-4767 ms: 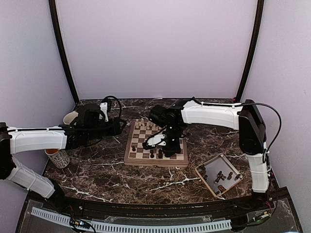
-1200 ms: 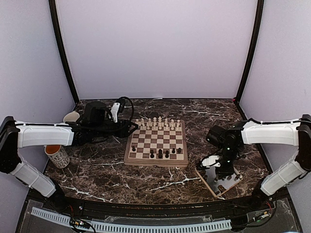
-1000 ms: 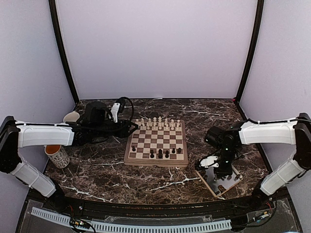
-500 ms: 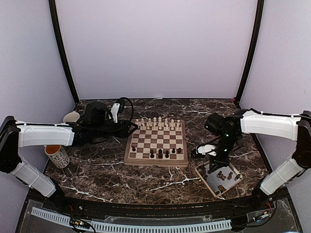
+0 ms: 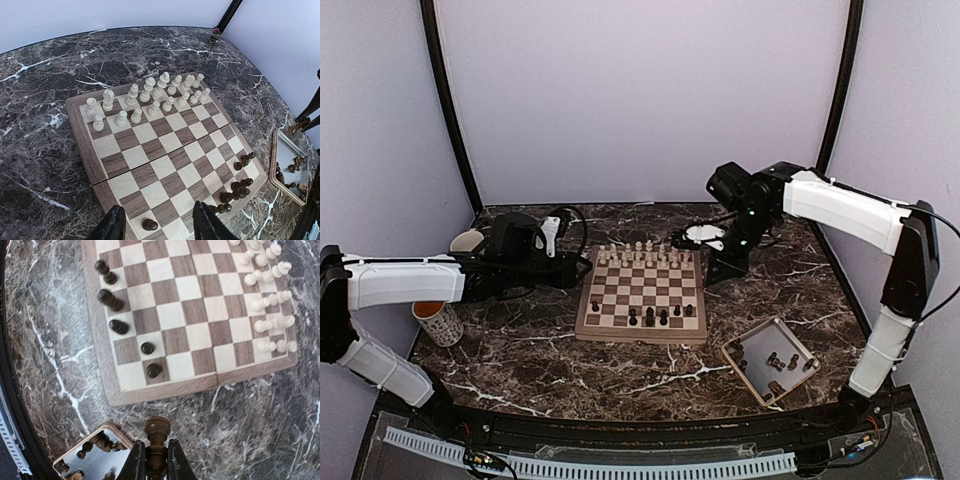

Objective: Set up the chess pieces on the board
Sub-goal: Place the bishop on the chessboard.

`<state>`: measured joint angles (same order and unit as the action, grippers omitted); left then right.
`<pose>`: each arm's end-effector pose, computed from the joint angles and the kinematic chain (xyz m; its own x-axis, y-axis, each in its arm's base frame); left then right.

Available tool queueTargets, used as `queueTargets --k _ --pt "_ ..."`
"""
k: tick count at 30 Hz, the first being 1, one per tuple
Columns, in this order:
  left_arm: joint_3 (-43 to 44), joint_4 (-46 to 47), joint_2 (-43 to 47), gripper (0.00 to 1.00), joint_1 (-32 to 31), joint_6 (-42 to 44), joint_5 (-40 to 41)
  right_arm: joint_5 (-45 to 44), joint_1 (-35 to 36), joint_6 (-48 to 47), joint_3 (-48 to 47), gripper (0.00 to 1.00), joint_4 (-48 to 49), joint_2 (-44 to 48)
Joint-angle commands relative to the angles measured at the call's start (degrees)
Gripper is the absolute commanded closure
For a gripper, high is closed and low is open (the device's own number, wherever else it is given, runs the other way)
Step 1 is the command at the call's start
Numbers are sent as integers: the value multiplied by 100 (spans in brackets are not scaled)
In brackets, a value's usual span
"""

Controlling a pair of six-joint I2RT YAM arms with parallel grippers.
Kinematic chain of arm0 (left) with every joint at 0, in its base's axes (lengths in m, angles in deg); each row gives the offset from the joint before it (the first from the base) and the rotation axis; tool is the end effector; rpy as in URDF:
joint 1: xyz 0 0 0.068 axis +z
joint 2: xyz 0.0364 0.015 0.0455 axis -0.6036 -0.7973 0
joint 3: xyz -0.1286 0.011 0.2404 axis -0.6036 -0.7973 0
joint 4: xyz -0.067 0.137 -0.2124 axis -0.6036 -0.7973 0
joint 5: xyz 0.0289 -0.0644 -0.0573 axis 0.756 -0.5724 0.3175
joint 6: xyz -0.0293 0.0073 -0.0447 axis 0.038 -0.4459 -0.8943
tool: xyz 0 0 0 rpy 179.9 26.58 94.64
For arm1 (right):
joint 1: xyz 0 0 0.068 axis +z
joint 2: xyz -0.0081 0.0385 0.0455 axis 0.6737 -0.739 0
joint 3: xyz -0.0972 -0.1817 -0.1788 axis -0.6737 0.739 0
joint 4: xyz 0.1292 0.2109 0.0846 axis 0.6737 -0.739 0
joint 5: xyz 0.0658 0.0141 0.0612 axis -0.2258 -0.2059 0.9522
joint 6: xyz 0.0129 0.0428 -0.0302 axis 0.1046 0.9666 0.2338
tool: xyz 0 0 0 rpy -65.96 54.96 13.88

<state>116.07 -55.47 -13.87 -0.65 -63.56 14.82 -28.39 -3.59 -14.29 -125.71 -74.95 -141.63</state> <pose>0.2412 -0.1906 0.2391 -0.5264 0.0069 -0.8502 0.5283 0.7861 -0.3208 0.2642 0.2214 0.2862 -0.2287 -0.9085 -0.3496 -0.9688 0.2477 -0.0098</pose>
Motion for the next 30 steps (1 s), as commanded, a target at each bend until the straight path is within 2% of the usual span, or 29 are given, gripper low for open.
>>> queueTargets --k 1,5,12,20,27,30 --pt "-242 -291 521 51 44 110 321 -47 189 234 -1084 92 -143 -832" --pt "-375 -314 700 51 48 97 429 -79 401 448 -2112 92 -345 -1719" --pt "-489 -357 836 51 51 121 436 -239 823 552 -3095 92 -353 -2770" --pt "-509 -440 941 51 55 160 433 -424 1059 618 -3684 91 -256 -3524" --pt "-491 -442 873 51 53 179 371 -405 1127 615 -3819 81 -262 -3722" --pt "-459 -472 778 50 51 229 297 -518 1089 627 -3881 73 -248 -3621"
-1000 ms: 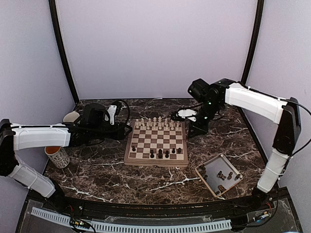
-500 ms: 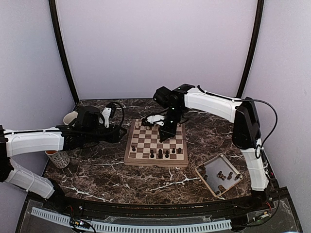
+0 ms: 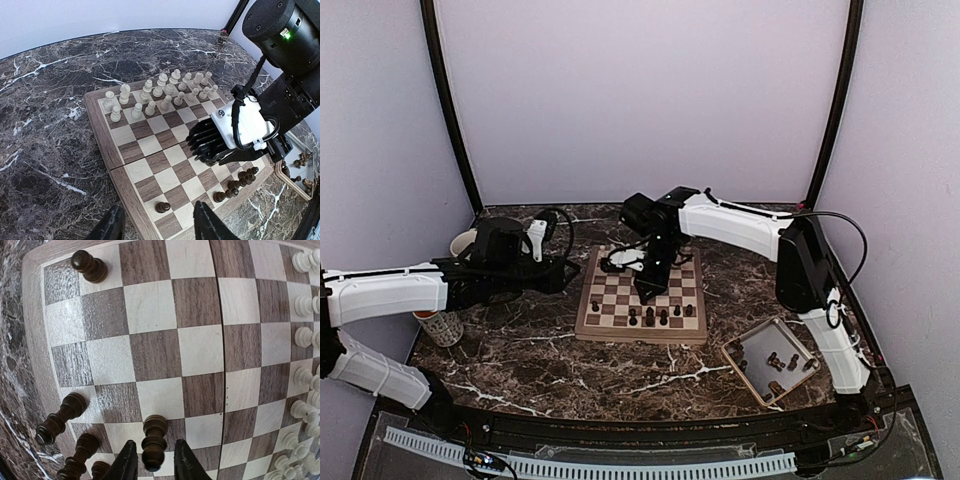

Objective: Set up the chess pieces on the board
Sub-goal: Place the bishop on the chessboard, then pick up the bishop from the chessboard.

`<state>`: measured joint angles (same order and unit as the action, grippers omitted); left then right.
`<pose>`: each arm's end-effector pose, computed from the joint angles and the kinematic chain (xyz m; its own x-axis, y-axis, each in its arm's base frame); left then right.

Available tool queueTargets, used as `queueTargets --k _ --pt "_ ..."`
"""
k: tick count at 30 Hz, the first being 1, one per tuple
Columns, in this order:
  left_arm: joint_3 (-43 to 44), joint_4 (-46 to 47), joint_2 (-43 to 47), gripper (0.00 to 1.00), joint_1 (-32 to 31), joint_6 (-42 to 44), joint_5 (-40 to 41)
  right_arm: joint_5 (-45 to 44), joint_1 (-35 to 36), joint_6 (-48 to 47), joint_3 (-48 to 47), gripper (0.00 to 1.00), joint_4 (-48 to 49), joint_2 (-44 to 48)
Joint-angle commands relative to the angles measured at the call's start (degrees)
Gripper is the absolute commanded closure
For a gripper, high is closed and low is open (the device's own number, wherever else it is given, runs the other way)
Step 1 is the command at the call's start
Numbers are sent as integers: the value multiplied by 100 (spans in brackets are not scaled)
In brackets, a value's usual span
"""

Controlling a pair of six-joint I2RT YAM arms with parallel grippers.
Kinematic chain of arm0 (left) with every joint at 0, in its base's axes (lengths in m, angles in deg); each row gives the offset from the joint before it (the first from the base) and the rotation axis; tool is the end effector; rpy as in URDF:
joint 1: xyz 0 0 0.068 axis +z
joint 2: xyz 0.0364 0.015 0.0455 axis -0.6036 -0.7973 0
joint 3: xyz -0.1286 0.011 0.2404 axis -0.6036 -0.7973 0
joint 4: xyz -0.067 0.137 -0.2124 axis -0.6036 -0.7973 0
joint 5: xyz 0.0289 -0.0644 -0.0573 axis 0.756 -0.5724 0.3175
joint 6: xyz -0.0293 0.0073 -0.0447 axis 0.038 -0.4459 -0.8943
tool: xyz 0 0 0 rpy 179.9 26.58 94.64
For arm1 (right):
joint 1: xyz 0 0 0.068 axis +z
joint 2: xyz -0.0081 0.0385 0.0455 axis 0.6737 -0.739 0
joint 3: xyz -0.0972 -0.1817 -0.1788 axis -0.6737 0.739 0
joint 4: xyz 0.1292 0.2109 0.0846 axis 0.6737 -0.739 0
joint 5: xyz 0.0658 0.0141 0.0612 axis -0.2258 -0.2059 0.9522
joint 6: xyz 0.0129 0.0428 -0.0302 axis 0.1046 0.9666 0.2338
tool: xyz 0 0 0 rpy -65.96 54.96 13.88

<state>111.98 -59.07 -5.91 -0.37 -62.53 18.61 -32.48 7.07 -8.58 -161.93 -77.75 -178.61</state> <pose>0.2199 -0.1695 0.2464 -0.4999 0.0042 -0.8661 0.4913 0.8249 -0.2796 0.3132 0.3729 0.2034 -0.1696 -0.9494 -0.2645 -0.9843 0.1764 -0.0021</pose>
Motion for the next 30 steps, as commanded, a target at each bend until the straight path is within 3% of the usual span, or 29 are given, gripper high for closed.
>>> queueTargets --k 1,5,10,16,23,30 --pt "-13 -141 -71 50 24 152 -130 -84 -15 78 -283 71 34 110" --pt "365 -462 -400 50 23 336 -501 185 -248 133 -345 68 -39 288" --pt "1234 -1082 -1180 51 27 647 -1296 1161 -637 -1 -61 67 -212 897" --pt "2029 -1347 -2041 53 -92 822 -2087 1648 -1194 -125 1563 66 262 1930" --pt "3421 -2382 -3198 53 -659 1445 -1521 1560 -1686 -125 3359 66 1010 2957" --pt "4109 -2658 -3887 54 -1042 1549 -583 1261 -1773 -94 4137 65 1391 3408"
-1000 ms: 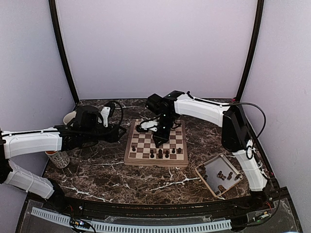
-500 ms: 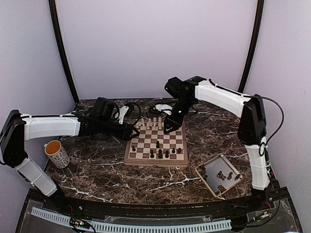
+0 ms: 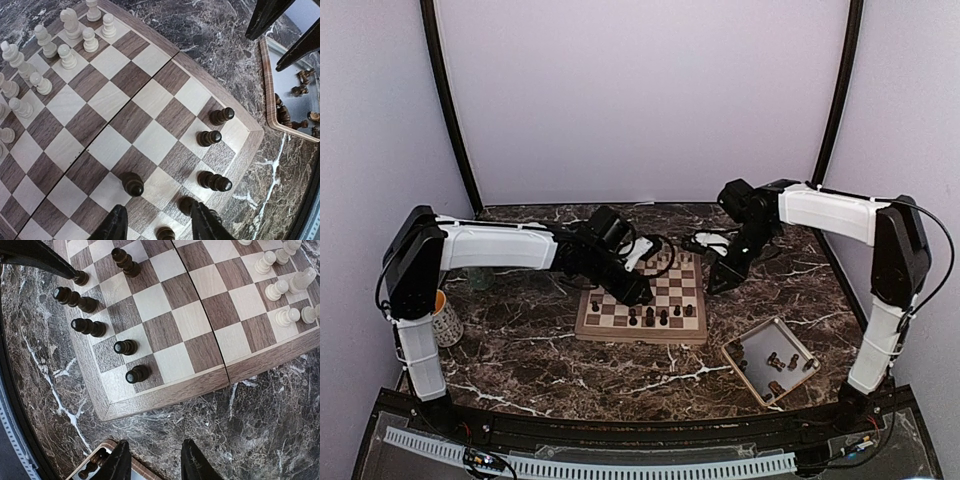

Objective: Set up the chess pieces on the board
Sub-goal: Pick up the bishop from the chessboard.

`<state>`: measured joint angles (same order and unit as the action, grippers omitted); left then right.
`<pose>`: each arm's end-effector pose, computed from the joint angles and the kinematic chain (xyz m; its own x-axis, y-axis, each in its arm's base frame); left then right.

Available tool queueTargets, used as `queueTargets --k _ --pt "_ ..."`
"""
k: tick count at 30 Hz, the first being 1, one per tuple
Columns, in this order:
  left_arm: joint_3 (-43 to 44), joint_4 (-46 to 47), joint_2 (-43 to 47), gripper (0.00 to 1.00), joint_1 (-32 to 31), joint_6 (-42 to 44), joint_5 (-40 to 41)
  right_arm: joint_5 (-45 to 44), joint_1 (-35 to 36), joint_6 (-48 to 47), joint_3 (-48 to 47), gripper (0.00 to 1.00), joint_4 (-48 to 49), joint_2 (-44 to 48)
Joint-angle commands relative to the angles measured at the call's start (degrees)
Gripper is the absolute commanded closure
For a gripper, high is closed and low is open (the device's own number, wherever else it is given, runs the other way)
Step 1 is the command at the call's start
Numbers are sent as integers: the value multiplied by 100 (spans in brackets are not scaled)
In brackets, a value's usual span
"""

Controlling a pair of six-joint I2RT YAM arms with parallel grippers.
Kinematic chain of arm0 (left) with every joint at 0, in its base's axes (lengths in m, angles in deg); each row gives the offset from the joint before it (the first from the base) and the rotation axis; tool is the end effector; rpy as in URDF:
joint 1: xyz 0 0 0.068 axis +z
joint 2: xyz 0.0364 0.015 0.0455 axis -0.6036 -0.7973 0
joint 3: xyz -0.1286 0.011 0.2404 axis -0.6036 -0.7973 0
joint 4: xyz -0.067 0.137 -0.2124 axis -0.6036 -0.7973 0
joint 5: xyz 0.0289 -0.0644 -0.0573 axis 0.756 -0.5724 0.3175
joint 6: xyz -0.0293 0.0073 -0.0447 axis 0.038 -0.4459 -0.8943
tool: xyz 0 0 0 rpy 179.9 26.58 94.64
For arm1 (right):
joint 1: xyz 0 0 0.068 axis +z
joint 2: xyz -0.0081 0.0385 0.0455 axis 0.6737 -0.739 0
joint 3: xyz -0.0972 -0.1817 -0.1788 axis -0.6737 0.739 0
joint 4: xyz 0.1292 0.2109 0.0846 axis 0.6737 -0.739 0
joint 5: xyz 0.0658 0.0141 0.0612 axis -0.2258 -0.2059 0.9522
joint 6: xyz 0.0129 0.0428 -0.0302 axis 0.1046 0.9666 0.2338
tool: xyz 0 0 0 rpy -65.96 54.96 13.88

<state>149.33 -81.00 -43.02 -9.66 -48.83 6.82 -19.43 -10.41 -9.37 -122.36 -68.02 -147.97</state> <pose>0.2829 -0.3126 0.2143 -0.5472 0.4876 -0.6804 0.7800 0.5918 -0.2032 0.3047 0.2048 0.2376 -0.4231 -0.8207 -0.3839 -0.9060 0.3869 0.1715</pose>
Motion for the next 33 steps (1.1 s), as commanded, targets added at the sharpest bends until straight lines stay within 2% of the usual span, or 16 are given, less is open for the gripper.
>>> queueTargets --k 1,14,24,29,33 --pt "447 -482 -235 54 -127 123 677 -17 -24 -10 216 65 434 366" --pt "922 -477 -794 62 -129 -84 683 35 -30 -39 337 66 479 456" --pt "1058 -538 -935 83 -129 -106 443 -40 -22 -13 398 67 496 550" --pt "1254 -872 -895 89 -129 42 618 -63 -26 -8 457 67 546 619" --pt "1216 -1045 -669 90 -132 144 869 -26 -24 0 387 67 499 573"
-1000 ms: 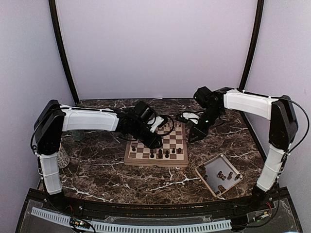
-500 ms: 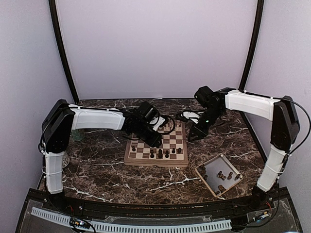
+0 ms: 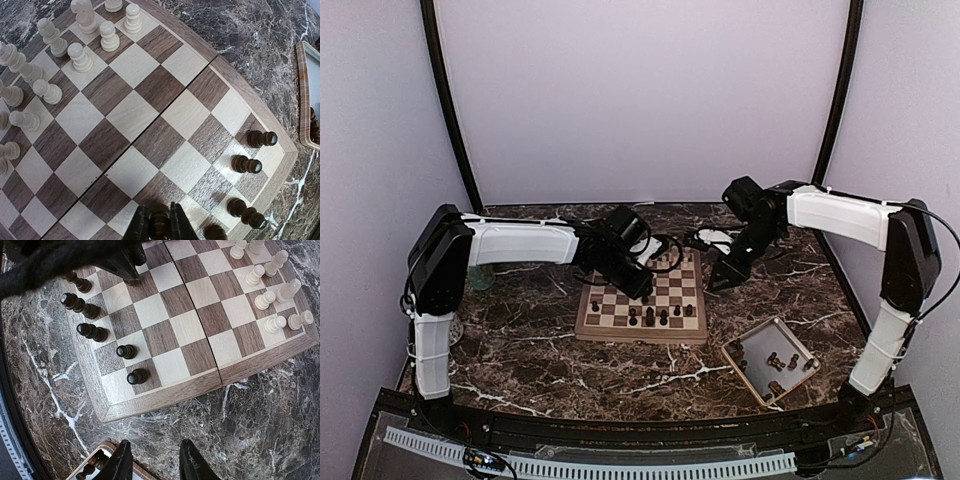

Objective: Set up the chess pieces on the board
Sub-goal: Pick up the bishop from the chessboard, then place the bishop on f8.

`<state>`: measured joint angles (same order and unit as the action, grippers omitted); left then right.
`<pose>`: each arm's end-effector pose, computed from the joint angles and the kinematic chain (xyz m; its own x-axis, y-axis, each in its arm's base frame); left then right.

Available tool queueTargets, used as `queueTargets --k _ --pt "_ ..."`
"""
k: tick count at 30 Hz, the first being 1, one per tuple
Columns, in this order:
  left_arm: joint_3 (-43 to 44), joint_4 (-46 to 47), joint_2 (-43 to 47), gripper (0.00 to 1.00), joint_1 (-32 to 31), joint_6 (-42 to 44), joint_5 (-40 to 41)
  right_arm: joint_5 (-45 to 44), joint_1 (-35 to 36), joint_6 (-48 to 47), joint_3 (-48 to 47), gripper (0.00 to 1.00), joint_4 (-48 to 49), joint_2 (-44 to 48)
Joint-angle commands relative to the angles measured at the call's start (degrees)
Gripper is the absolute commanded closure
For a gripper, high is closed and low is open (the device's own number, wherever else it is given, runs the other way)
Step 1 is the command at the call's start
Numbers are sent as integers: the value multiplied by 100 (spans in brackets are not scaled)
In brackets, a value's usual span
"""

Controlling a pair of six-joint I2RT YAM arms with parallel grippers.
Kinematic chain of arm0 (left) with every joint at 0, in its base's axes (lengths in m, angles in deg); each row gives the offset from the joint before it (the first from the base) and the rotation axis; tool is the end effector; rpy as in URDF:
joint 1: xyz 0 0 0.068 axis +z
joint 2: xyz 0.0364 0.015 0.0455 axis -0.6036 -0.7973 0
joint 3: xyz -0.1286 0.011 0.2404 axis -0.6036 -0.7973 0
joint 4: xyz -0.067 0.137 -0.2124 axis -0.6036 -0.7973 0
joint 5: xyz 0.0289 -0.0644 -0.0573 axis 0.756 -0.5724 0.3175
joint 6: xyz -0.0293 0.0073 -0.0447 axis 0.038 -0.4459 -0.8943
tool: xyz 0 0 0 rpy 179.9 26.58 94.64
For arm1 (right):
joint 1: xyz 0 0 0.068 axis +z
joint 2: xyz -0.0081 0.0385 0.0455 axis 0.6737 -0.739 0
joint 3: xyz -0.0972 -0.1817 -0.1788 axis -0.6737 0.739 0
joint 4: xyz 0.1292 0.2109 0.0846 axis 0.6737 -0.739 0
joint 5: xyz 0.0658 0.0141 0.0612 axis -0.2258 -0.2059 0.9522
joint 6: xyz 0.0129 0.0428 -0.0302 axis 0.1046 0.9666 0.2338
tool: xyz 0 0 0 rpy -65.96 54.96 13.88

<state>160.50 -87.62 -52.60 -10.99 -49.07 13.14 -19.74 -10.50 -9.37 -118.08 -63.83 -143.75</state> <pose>0.3022 -0.3430 0.1967 -0.5747 0.5355 -0.6188 0.7471 0.6520 -0.1295 0.2953 0.1981 0.2438 -0.3994 -0.8056 -0.4376 -0.9144 0.3847 0.1262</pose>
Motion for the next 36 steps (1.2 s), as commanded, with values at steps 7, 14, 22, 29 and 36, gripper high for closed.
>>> queueTargets --k 7,14,22,29,36 --pt "-545 -537 875 90 121 157 462 22 -12 4 -86 67 48 109" --pt "-1248 -402 1386 89 198 -114 -92 14 -8 8 -114 67 13 78" --pt "-1673 -147 1534 88 198 -320 -367 31 -4 -7 -167 67 -33 55" --pt "-1736 -12 1462 87 198 -359 -509 57 5 -20 -154 67 -29 25" --pt "-1673 19 1351 86 198 -342 -634 82 -1 -39 -167 67 -47 -32"
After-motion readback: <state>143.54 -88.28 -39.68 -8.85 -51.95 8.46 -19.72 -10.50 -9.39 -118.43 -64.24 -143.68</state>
